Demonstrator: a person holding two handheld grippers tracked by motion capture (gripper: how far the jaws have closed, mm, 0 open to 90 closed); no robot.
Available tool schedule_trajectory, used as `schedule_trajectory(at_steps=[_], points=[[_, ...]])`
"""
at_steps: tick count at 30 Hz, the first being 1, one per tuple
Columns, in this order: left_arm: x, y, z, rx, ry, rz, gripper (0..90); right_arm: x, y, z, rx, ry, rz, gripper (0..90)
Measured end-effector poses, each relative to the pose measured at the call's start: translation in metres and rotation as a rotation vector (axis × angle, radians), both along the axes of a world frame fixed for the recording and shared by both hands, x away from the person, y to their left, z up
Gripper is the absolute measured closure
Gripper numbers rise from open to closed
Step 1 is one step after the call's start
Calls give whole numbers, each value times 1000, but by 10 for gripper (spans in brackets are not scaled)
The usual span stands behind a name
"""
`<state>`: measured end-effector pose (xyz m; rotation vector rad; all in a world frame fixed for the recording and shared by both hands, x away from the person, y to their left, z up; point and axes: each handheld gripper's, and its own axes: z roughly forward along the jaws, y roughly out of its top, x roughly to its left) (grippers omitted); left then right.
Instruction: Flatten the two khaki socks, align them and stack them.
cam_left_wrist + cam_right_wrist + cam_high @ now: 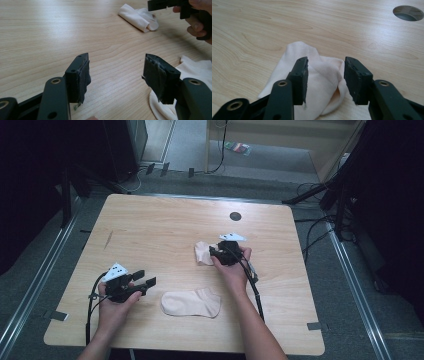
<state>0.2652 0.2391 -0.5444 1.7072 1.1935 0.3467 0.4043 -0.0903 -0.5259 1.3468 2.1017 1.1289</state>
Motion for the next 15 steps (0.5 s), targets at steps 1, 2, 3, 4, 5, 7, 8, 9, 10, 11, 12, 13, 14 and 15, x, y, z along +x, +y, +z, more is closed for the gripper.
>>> schedule_trajectory(at_steps=[1,2,3,4,5,7,8,9,10,11,12,13,14,15], points=[[0,0,0,1,-1,0,382,1,2,-1,-2,3,3,534],[0,0,0,0,-1,0,384,2,4,-2,-9,5,16,532],[1,-1,-1,-3,0,1,386,3,7,-3,-24,9,28,530],[1,-1,-1,-3,0,1,387,3,7,-3,-24,9,28,530],[2,-1,-1,-5,1,1,387,4,9,-5,-42,19,28,532],[3,-2,-2,-12,5,2,391,4,15,-11,-80,35,45,613],[3,-2,-2,-12,5,2,391,4,15,-11,-80,35,45,613],[4,-3,-2,-18,7,7,391,3,17,-12,-96,37,48,677],[5,-3,-2,-26,10,8,391,1,19,-13,-124,21,48,765],[7,-4,-2,-32,13,13,390,-1,20,-11,-144,1,45,858],[7,-4,-2,-32,13,13,389,-1,20,-11,-144,1,45,858],[8,-4,-1,-41,13,21,388,-3,20,-6,-123,-6,47,888],[9,-5,0,-53,16,23,388,-3,20,-6,-123,-6,47,888],[12,-5,2,-61,19,32,388,-3,20,-4,-117,-10,48,894]])
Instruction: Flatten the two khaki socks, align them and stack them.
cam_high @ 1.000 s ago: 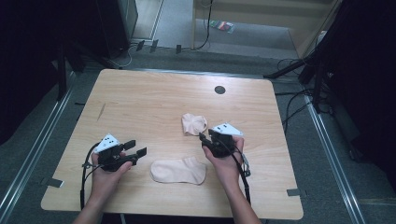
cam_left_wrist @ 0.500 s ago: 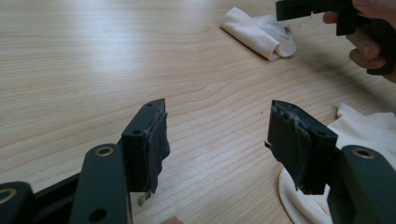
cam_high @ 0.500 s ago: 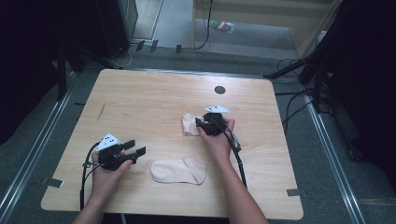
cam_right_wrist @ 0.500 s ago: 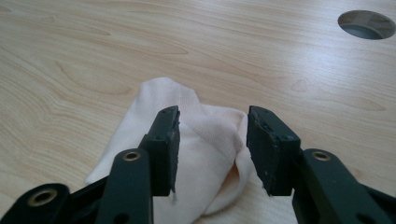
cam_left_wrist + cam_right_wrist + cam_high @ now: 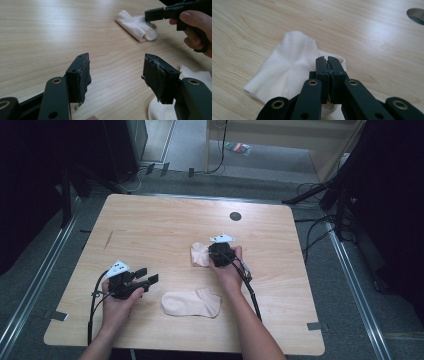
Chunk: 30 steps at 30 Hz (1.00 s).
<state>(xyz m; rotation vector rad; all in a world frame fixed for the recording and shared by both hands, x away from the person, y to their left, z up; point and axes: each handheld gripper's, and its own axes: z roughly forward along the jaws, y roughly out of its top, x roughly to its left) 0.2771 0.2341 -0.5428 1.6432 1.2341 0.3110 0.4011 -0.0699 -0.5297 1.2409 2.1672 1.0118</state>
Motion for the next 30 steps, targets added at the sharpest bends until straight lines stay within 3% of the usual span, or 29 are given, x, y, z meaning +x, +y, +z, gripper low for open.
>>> schedule_trajectory(at_steps=[2,5,8,11,16,20,27,30], points=[[7,-3,4,-14,-2,19,384,-2,2,14,23,-20,5,900],[16,-7,8,-9,-1,6,379,-3,4,24,34,-24,6,900],[30,-22,16,34,-22,-17,362,-5,10,42,51,-43,24,900],[39,-32,17,55,-29,-37,352,-5,13,50,62,-50,30,900],[65,-68,10,135,-1,-124,305,-5,21,61,68,-55,42,900],[81,-87,1,173,39,-126,298,-5,24,65,75,-53,44,900],[94,-107,-4,176,70,-135,310,-4,26,73,83,-63,47,900],[101,-116,-3,124,74,-113,357,-5,28,78,89,-65,54,900]])
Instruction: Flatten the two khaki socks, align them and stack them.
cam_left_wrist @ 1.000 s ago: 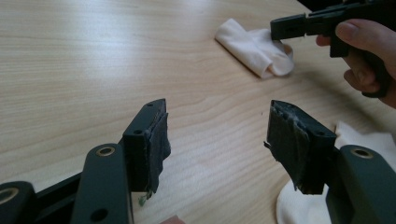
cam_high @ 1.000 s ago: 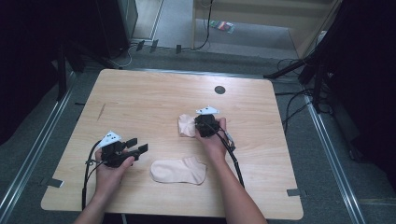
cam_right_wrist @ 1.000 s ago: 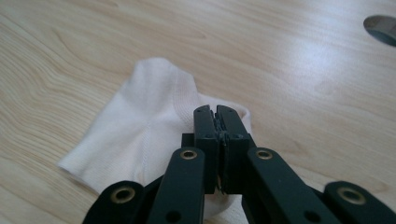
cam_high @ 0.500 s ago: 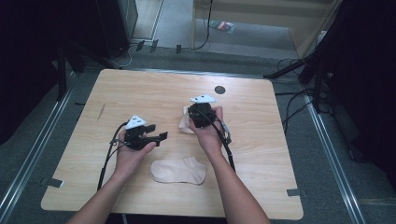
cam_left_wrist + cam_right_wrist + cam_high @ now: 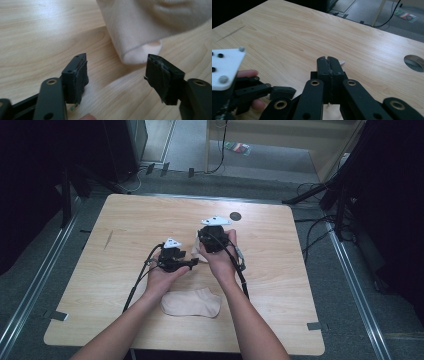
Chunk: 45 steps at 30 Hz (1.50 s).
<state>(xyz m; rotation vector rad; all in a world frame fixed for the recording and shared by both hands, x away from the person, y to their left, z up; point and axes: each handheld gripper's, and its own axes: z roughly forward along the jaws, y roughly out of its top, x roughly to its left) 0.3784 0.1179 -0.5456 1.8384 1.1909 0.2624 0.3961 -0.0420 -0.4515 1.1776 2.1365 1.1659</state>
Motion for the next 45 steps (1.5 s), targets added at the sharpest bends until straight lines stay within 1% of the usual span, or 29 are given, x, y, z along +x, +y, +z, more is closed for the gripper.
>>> schedule_trajectory(at_steps=[3,5,9,12,14,15,17,18,19,20,21,22,23,24,26,27,28,29,31,33,35,37,38,39,41,42,43,44,45], points=[[3,-5,1,5,-4,2,418,0,0,2,1,-1,5,900],[7,-10,2,20,-8,-4,505,-1,0,3,5,0,4,900],[11,-11,2,55,5,17,840,-1,0,4,21,6,3,900],[10,5,7,69,30,50,894,-1,1,6,35,6,16,900],[9,11,9,84,22,67,896,0,4,6,52,5,29,900],[6,18,14,102,10,87,897,0,6,7,66,6,35,900],[-4,46,30,175,-61,172,897,1,13,7,93,14,45,900],[-4,46,30,175,-61,172,897,1,13,7,93,14,45,900],[-9,56,38,227,-108,219,897,1,18,7,106,15,58,900],[-19,70,52,296,-178,278,897,-1,32,8,146,17,102,900],[-19,70,52,296,-178,278,897,-1,32,8,146,17,102,900],[-26,75,59,336,-219,303,897,-2,36,8,155,15,118,900],[-31,77,63,365,-238,307,897,-3,43,8,165,16,134,900],[-34,76,61,414,-233,264,896,-4,50,5,158,19,143,900],[-34,70,52,443,-188,201,896,-1,51,-3,137,33,136,900],[-34,70,52,443,-188,201,896,-1,51,-3,137,33,136,900],[-32,64,37,437,-143,153,896,4,46,-15,127,70,106,900],[-32,64,37,437,-143,153,896,4,46,-15,127,70,106,900],[-31,51,21,451,-103,74,896,8,33,-30,102,96,77,900],[-30,42,14,434,-76,22,894,10,23,-38,81,108,64,900],[-30,38,12,423,-68,7,883,10,19,-41,69,111,57,900],[-29,33,10,390,-52,-4,849,11,10,-47,39,112,40,900],[-28,32,9,359,-36,-1,747,10,3,-50,16,111,32,900],[-28,32,9,359,-36,-1,714,10,3,-50,16,111,32,900],[-28,39,9,279,13,-23,637,10,-7,-54,-7,119,33,900],[-28,39,9,279,13,-23,600,10,-7,-54,-7,119,33,900],[-28,44,10,222,23,-27,600,10,-11,-56,-13,120,37,900],[-28,54,15,152,23,-28,542,10,-20,-58,-15,129,41,852],[-28,54,15,152,23,-28,520,10,-20,-58,-15,129,41,852]])
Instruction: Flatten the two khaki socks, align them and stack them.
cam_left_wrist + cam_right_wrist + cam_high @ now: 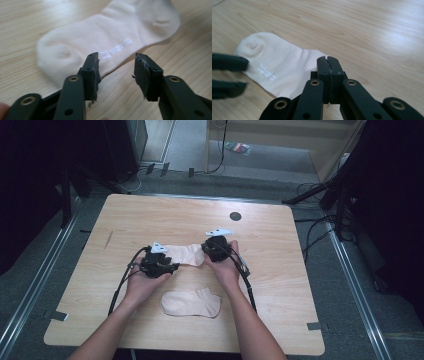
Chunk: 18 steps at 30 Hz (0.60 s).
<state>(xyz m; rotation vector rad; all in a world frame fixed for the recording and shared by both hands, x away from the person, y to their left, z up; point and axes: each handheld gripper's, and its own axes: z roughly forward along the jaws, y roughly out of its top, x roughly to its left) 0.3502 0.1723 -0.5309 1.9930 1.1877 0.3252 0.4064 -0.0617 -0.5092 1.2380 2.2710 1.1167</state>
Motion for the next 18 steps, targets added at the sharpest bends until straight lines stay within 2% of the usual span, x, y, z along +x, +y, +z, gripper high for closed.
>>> schedule_trajectory(at_steps=[2,3,4,5,7,8,9,10,11,12,15,18], points=[[1,16,6,-111,-5,17,504,1,-9,0,3,-14,-28,654],[3,25,9,-144,-13,38,501,1,-14,1,25,-11,-39,629],[4,32,11,-171,-25,73,516,0,-25,4,67,-12,-52,625],[7,39,12,-185,-35,116,516,0,-25,4,67,-12,-52,625],[16,52,10,-182,-38,216,565,-3,-33,5,76,-4,-76,633],[16,52,10,-182,-38,216,578,-3,-33,5,76,-4,-76,633],[23,53,5,-153,-15,269,588,-4,-33,0,62,17,-84,630],[23,53,5,-153,-15,269,589,-4,-33,0,62,17,-84,630],[28,51,-2,-113,15,281,585,-4,-30,-5,53,42,-76,618],[30,49,-6,-97,26,284,584,-4,-28,-8,49,50,-77,611],[30,45,-12,-86,41,285,580,-1,-25,-14,53,62,-76,608],[30,41,-15,-84,37,282,594,0,-18,-20,57,63,-59,605]])
